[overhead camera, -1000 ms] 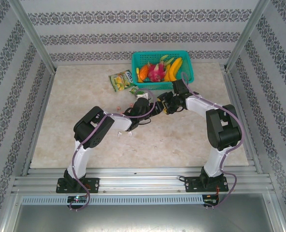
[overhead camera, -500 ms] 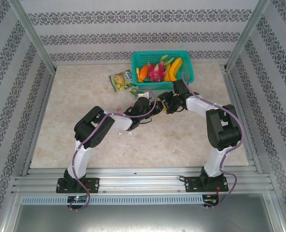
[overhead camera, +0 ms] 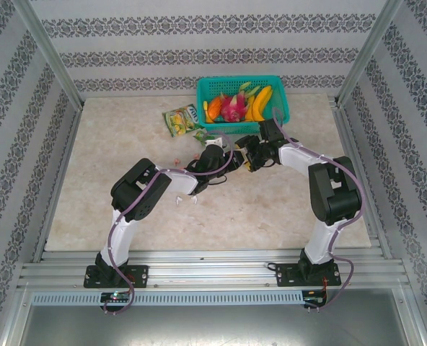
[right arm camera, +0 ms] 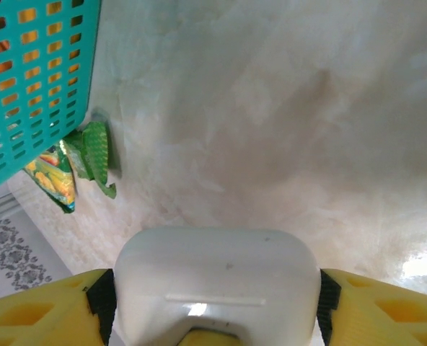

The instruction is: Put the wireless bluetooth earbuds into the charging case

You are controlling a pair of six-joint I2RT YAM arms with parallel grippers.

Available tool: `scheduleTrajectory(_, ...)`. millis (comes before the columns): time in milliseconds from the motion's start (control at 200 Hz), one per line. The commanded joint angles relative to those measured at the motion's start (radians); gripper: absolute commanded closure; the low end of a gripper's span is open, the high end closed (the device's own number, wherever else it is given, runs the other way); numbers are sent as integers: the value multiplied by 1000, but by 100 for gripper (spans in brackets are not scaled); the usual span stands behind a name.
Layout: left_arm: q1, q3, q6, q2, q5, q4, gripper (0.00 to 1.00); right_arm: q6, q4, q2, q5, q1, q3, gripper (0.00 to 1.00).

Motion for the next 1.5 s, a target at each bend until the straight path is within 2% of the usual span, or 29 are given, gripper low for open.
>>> scheduleTrajectory(0,2,-13,-21,-23,1,38,94,-7,22,-65,-39,-37,-1,21)
scheduleTrajectory(175,56,-49,13,-123,92,-58,98,-123,47,-131,-49,-90,-33,17)
scheduleTrajectory(265,110,-52,56,-181,200,-145,98,-237,94,-156,-58,-95,-75,15)
scheduleTrajectory(335,154,-51,107,-226,298,-217,98,-313,201,-173,-83,-93,-135,15)
scheduleTrajectory(505,250,-61,233,-317,478,-364,98,-466,421,-210,-153,-62,-264,17)
scheduleTrajectory(664,313,-94,306,-377,586,-424,98,-619,461,-252,-177,6,-320,19)
scheduleTrajectory(904,321,-86,364,-398,658,-478,98,-708,494,-285,-193,67,-342,20)
scheduleTrajectory(1494,318,-67,353,-387,703,-456,98,-700,489,-232,-208,106,-263,23)
